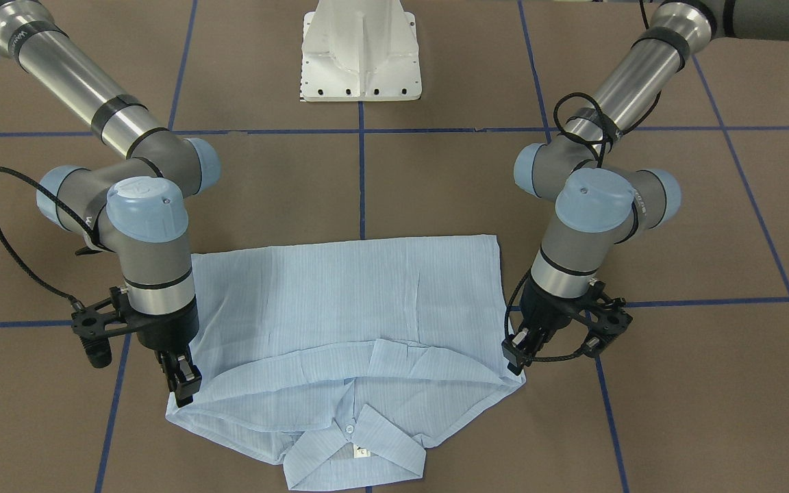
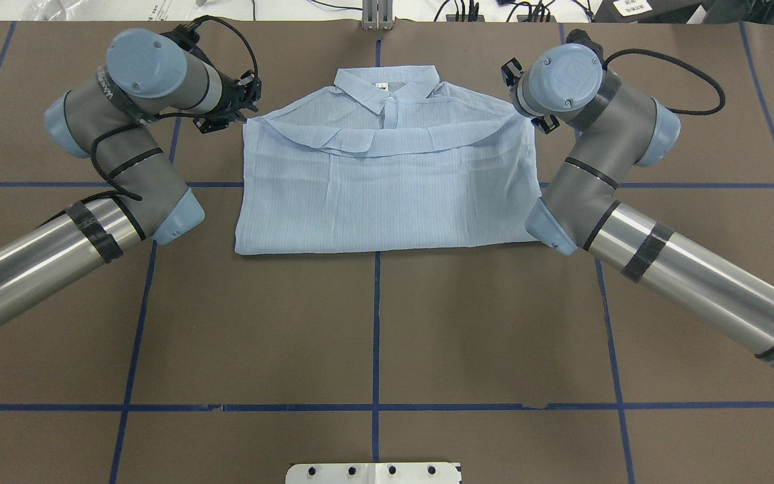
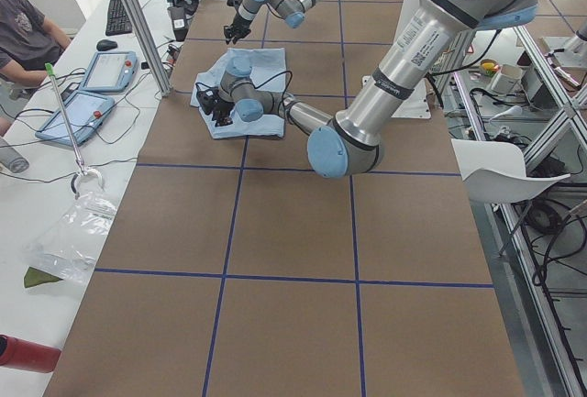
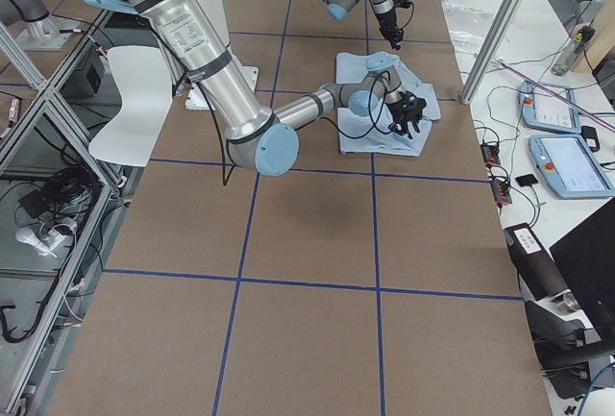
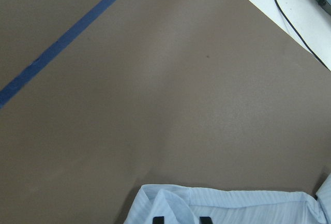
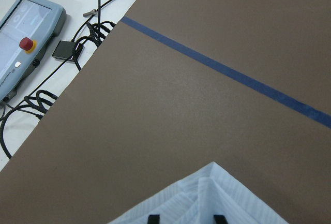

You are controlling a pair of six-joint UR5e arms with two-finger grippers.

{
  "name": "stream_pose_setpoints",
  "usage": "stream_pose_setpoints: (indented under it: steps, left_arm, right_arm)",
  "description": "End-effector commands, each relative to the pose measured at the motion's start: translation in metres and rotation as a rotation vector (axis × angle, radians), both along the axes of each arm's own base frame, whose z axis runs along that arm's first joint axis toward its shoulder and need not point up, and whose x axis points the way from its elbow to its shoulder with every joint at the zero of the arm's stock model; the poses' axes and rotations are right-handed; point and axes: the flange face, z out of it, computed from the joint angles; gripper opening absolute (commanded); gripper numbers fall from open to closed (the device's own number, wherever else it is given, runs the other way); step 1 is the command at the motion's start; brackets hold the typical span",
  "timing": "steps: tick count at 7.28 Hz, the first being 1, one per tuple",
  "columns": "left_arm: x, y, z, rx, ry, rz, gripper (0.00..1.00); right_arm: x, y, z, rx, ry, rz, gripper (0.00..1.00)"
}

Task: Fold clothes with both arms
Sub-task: 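Lower the hem onto the shoulders and open both grippers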

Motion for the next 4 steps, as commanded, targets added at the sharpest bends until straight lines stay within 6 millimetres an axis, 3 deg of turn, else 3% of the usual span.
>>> stream_pose_setpoints:
  steps: [1, 2, 3, 4]
  left_arm:
    - [-0.002, 0.002, -0.004, 0.008, 0.008, -0.001, 0.35]
    - [-0.003, 0.003, -0.006, 0.010, 0.010, -0.001, 0.35]
    - [-0.005, 0.005, -0.001, 0.007, 0.008, -0.003, 0.36]
    - [-0.006, 0.005, -0.002, 0.009, 0.009, -0.004, 0.36]
  right_arm:
    - [0.009, 0.088, 0.026, 0.021, -0.030, -0.078, 0.47]
    - [0.009, 0.112, 0.023, 0.027, -0.039, -0.103, 0.48]
    - [0.009, 0.143, 0.046, 0.012, -0.020, -0.136, 0.50]
    - [0.021, 0.161, 0.053, 0.011, -0.024, -0.150, 0.50]
